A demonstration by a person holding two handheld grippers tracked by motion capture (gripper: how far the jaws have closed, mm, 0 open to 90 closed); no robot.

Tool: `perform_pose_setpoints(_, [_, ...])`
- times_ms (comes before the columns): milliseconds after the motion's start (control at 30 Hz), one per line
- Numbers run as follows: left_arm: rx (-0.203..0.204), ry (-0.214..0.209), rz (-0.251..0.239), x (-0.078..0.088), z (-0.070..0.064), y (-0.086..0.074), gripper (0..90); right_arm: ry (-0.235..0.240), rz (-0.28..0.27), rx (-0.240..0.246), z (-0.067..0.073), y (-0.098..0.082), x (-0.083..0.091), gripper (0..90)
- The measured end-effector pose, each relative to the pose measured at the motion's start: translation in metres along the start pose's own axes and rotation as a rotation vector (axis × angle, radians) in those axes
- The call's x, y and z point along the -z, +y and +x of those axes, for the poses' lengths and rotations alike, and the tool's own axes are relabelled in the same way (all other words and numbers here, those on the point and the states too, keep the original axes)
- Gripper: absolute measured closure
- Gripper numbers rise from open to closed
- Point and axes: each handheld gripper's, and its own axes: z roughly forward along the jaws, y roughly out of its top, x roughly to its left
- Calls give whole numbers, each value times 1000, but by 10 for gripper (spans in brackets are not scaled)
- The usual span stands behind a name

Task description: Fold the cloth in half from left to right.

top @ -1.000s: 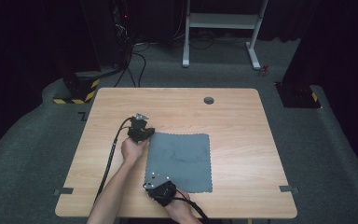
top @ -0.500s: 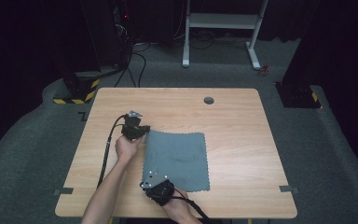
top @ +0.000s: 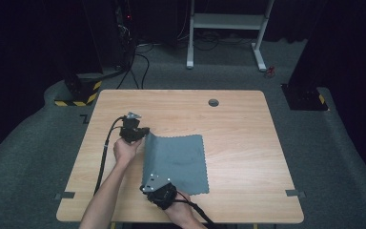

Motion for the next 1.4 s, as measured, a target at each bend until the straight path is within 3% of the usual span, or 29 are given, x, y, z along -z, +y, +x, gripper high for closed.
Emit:
perform_pose_setpoints(233, [-20,5,21,-8,-8,1,898,-9,12,-21,-6,-14,6,900])
perform_pose_setpoints(300, [-57,23,38,-8,-12,4,898,-17,13,-27,-8,-18,8,900])
perform_pose_setpoints(367, [-68,22,40,-9,-15,7,898,-23,9,-33,-10,-21,10,900])
perform_pose_setpoints(600, [-69,3,37,-16,-23,7,898,-30,15,-77,-13,-35,17,900])
perform_pose_setpoints(733, [-90,15,53,-22,-31,7,898,-58,15,-58,-13,-41,23,900])
perform_pose_setpoints(1067, [-106,-3,62,-34,-46,11,898,-79,16,-90,-18,-58,35,900])
perform_pose_setpoints(1233, [-150,10,70,-40,-59,15,897,-91,17,-93,-20,-64,40,900])
perform_pose_setpoints(1400, [-142,-3,69,-45,-65,17,897,-101,12,-106,-23,-71,47,900])
